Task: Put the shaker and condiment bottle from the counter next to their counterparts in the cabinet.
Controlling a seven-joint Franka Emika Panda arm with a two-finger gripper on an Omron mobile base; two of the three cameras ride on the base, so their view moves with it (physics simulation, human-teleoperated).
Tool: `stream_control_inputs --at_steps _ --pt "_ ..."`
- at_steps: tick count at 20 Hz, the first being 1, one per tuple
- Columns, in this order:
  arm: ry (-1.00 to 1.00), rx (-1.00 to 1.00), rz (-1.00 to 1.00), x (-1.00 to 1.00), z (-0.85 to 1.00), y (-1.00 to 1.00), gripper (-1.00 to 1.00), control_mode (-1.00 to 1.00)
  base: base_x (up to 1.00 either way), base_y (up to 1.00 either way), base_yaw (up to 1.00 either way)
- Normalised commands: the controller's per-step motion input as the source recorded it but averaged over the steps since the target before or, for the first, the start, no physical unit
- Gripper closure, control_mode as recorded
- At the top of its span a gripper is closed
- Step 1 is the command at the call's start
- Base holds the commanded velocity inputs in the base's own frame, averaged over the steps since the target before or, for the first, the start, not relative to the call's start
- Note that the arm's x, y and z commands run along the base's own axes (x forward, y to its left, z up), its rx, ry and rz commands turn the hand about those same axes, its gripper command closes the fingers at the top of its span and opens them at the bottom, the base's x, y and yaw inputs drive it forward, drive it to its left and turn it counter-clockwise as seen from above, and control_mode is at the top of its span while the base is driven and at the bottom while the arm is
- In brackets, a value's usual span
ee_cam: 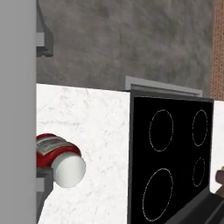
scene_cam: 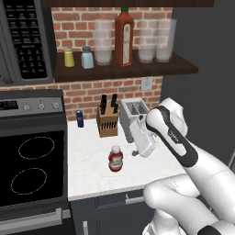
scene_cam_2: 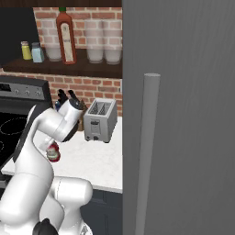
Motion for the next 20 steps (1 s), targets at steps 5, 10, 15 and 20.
stream_control_inputs --at_steps 5,10,15,20 --pt "-0.01 -0.01 0.04 0.13 -0.33 -0.02 -1.00 -1.00 0.00 0.00 0.00" --pt "0.00 0.00 0.06 0.04 -0.20 -0.03 -1.00 -1.00 0.00 0.00 0.00" --pt "0.00 0.00 0.00 0.02 -0.04 0.00 -1.00 -1.00 0.00 0.00 0.00" --pt "0.00 0.00 0.00 0.12 -0.20 0.00 -1.00 -1.00 0.00 0.00 0.00"
